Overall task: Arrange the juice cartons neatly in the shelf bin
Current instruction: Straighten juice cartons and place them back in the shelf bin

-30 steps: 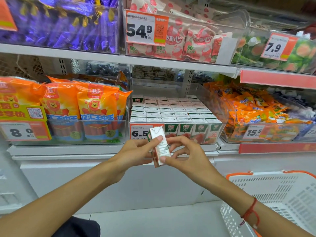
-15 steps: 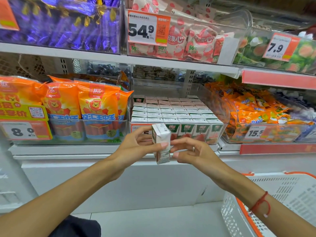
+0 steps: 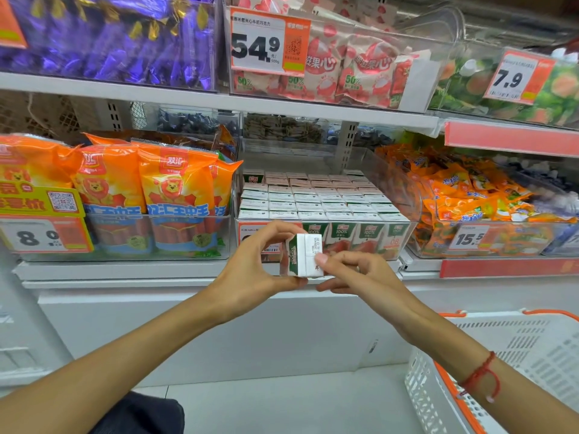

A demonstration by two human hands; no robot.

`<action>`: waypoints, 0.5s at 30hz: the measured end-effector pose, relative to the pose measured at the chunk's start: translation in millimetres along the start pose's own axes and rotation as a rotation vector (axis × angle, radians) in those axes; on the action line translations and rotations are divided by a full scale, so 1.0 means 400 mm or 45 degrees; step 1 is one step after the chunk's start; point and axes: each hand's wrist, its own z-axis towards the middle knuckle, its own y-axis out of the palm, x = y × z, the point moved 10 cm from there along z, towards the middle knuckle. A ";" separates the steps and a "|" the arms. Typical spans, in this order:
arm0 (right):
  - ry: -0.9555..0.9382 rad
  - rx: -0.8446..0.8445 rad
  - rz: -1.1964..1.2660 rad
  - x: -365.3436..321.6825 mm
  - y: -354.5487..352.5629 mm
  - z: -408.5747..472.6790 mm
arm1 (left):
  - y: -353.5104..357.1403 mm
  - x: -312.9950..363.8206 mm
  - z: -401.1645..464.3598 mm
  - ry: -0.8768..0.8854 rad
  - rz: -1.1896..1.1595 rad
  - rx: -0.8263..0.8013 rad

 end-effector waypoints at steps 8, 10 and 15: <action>-0.035 -0.262 -0.151 0.001 0.005 -0.009 | 0.018 -0.008 -0.002 -0.099 -0.177 -0.124; -0.064 -0.331 -0.164 0.002 0.011 -0.015 | 0.022 -0.010 -0.003 -0.131 -0.258 -0.136; -0.185 -0.090 -0.041 -0.023 -0.012 0.000 | 0.028 -0.009 -0.004 -0.173 -0.456 -0.107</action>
